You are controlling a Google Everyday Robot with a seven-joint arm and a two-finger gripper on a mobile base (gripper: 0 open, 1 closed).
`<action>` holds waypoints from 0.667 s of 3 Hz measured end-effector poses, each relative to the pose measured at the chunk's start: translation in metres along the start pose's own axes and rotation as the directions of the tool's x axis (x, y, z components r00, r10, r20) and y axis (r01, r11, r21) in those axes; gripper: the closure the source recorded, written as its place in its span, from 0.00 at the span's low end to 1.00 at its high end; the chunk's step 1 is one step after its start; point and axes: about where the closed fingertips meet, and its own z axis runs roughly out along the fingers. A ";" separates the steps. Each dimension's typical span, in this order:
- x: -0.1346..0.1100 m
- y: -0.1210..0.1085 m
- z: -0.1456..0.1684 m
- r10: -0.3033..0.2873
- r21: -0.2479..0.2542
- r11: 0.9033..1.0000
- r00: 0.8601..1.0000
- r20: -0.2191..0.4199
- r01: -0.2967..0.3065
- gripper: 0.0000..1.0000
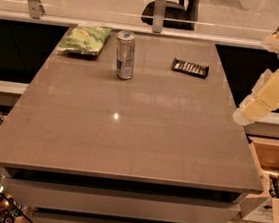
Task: Pick redbull can
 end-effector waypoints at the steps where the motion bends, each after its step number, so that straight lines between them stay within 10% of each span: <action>1: -0.007 -0.009 0.009 0.041 0.007 0.999 0.996 0.079 -0.042 0.00; 2: -0.013 -0.015 0.017 0.098 0.027 0.994 0.981 0.169 -0.104 0.00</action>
Offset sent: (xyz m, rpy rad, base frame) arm 0.0415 0.0111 -0.0118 0.3025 -0.1289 -0.1241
